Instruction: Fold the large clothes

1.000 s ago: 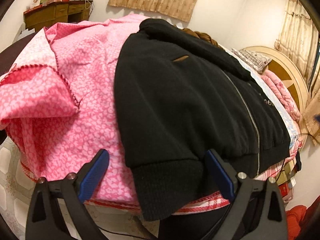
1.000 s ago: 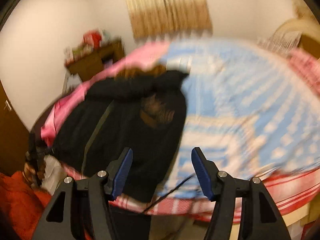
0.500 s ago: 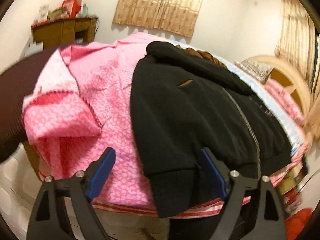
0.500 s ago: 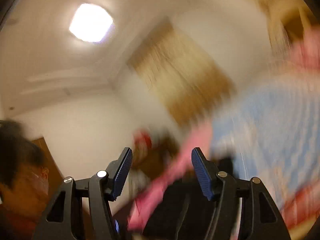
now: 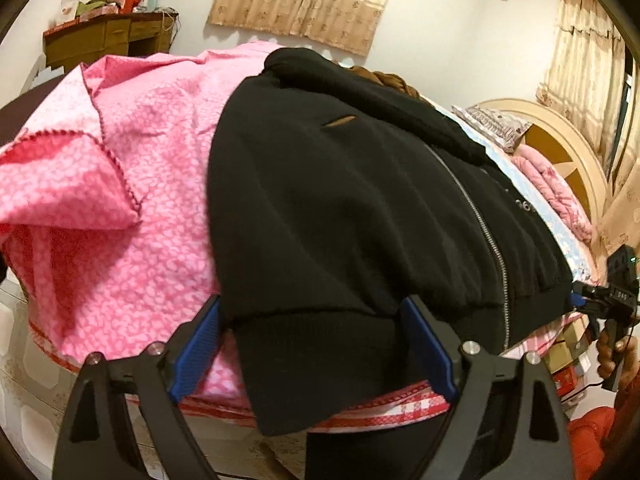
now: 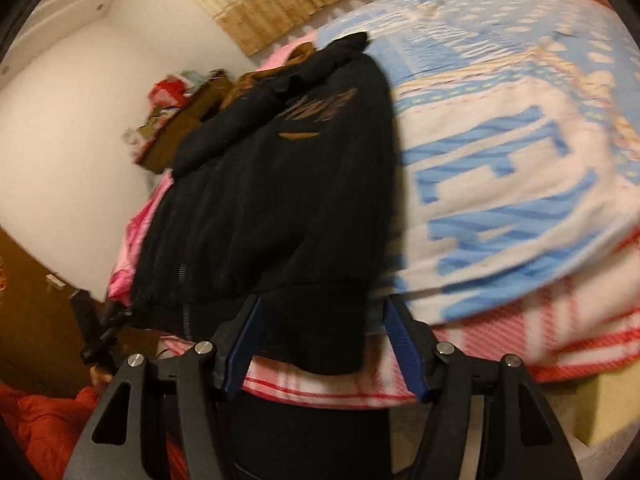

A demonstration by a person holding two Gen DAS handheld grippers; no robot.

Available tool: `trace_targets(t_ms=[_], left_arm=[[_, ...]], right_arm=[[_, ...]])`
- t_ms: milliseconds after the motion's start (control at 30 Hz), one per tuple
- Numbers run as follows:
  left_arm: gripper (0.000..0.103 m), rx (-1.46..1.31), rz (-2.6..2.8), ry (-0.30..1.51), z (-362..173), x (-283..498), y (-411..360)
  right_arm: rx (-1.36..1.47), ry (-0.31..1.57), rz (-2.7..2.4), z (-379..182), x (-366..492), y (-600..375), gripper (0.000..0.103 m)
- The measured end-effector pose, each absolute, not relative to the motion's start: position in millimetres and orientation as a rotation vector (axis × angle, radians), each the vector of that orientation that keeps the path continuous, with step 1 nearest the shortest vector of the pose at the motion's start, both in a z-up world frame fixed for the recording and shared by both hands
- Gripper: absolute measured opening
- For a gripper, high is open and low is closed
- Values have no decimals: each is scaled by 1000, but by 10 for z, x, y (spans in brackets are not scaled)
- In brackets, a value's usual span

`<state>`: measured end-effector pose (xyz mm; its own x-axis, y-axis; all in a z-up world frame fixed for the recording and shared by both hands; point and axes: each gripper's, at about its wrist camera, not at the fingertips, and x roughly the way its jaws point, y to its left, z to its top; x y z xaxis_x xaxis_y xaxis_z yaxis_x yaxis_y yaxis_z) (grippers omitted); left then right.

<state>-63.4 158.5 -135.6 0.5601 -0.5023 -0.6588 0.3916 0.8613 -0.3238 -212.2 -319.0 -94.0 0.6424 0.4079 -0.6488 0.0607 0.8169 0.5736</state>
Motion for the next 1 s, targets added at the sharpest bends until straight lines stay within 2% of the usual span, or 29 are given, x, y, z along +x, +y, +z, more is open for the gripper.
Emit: trace_targets(t_ms=[67,133,167,200,233,267,333,367,467,567,767,867,1000], left_arm=[[76,-159,-558,828,-1332,-641,1593],[75,-163,-567,834,-1326,-641,1601],[71,-167,-565,836,-1329,-639,1602],[67,-174,-557,838,-1328,-637,1608],[58,-182,-556,838,-1321,-638,1620],[46,-210,-558,846,-1295,-625,1646],[31,-274,-562,867,-1254,-591,1703],[27,-320,-571,887,-1196,-563,1748],[26,-358,-612,892,-993,-540,1766],[26,-284,-653,855,-675,-456,1646],[26,-283,-689,851,-204,230,1395],[28,-319,-642,903,-129,703,1314],[42,-397,-593,936,-61,1105,1409]], right_arm=[[577,912,262,-1006,-2073,-3123,63],[549,916,270,-1020,-2049,-3077,62],[574,910,281,-1038,-2021,-3108,62],[609,910,286,-1063,-1992,-3148,50],[644,925,296,-1101,-1969,-3185,20],[690,963,321,-1158,-1953,-3204,13],[723,987,348,-1186,-1961,-3212,13],[747,997,379,-1160,-1969,-3219,13],[849,933,484,-914,-1996,-3342,12],[870,846,565,-560,-1844,-3402,11],[847,733,612,-95,-1178,-3499,11],[940,691,537,-150,-725,-3767,10],[1034,677,373,-490,-281,-4033,10]])
